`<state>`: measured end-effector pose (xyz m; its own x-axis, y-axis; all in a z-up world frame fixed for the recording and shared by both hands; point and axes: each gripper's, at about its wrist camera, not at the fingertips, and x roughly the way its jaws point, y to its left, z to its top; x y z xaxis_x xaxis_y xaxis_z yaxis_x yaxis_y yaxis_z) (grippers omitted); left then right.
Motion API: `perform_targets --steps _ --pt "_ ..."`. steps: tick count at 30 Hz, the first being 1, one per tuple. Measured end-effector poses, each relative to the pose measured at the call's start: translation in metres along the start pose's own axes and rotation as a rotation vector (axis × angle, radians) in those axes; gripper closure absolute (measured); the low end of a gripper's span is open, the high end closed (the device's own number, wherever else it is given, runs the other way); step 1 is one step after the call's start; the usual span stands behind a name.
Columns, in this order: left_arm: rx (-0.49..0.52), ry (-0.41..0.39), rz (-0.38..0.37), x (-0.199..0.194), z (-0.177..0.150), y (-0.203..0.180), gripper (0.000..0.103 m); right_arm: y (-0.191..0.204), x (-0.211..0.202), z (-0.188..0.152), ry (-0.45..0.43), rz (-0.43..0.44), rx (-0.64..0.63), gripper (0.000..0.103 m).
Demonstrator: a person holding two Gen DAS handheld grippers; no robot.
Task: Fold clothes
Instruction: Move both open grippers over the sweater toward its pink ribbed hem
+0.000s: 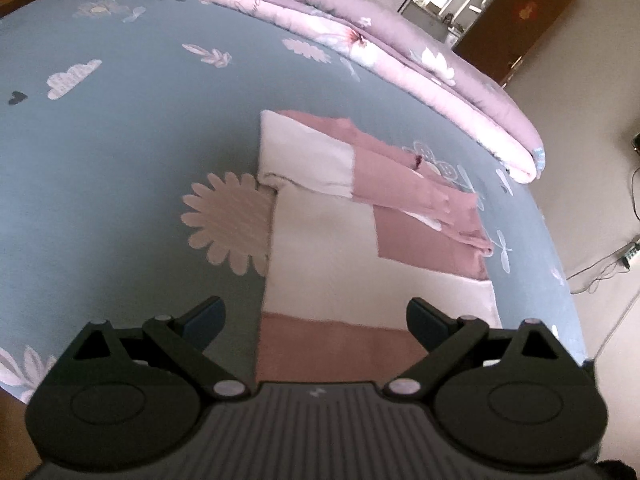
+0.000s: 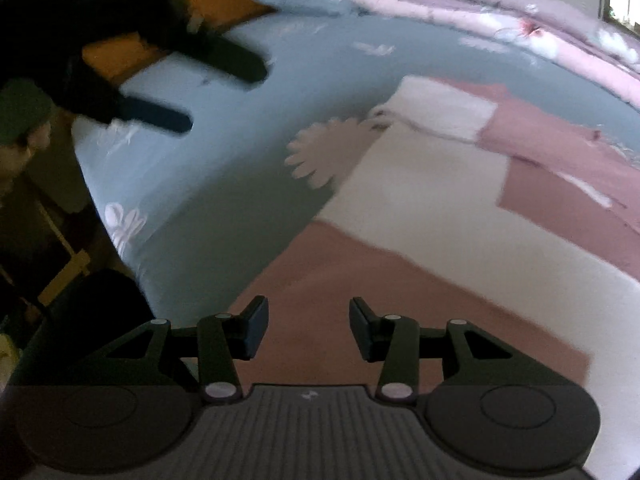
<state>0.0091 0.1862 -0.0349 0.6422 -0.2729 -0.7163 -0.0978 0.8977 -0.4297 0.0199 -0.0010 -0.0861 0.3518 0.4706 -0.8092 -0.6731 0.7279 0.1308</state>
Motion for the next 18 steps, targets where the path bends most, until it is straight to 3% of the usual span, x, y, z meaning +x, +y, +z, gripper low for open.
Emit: perform_targets --steps 9,18 --pt "-0.014 0.012 -0.019 -0.001 -0.007 0.021 0.007 0.055 0.040 -0.013 0.044 -0.077 -0.022 0.054" --pt "-0.025 0.038 -0.027 0.007 -0.018 0.035 0.007 0.077 0.058 -0.026 0.077 -0.157 -0.095 0.055"
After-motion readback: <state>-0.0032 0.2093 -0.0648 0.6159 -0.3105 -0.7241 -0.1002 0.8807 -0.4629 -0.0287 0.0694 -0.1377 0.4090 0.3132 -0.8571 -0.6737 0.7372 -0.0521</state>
